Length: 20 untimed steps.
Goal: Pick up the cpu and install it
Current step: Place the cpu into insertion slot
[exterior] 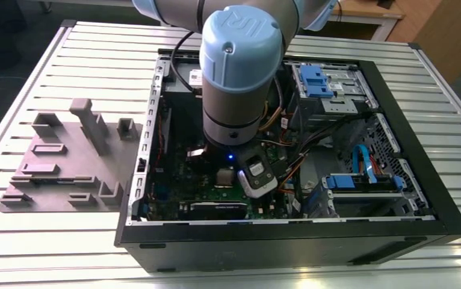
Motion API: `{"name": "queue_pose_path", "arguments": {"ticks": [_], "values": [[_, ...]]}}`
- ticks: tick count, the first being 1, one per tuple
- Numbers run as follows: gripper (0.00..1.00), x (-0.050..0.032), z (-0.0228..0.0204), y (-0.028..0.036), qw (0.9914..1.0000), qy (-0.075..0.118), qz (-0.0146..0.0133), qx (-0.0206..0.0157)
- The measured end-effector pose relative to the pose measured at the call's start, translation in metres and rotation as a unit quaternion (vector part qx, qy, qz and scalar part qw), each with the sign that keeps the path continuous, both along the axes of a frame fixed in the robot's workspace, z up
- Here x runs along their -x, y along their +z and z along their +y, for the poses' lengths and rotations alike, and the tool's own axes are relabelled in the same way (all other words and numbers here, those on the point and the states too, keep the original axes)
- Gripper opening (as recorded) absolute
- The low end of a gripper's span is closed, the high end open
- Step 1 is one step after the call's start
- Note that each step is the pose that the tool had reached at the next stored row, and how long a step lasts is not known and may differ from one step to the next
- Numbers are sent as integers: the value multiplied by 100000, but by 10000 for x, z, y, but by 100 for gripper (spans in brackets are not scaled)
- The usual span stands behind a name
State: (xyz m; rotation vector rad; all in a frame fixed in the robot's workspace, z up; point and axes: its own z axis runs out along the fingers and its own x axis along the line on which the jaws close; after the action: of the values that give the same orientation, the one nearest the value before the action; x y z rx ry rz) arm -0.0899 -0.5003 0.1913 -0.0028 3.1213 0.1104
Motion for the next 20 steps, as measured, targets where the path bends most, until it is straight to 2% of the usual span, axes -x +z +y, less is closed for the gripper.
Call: {"name": "queue_pose_path", "arguments": {"ticks": [2,15,20], "values": [[42,0,1,-1,100000,1,-5,-11],[40,0,4,-2,100000,-1,-15,-27],[40,-1,4,30,100000,-9,1,-26]]}}
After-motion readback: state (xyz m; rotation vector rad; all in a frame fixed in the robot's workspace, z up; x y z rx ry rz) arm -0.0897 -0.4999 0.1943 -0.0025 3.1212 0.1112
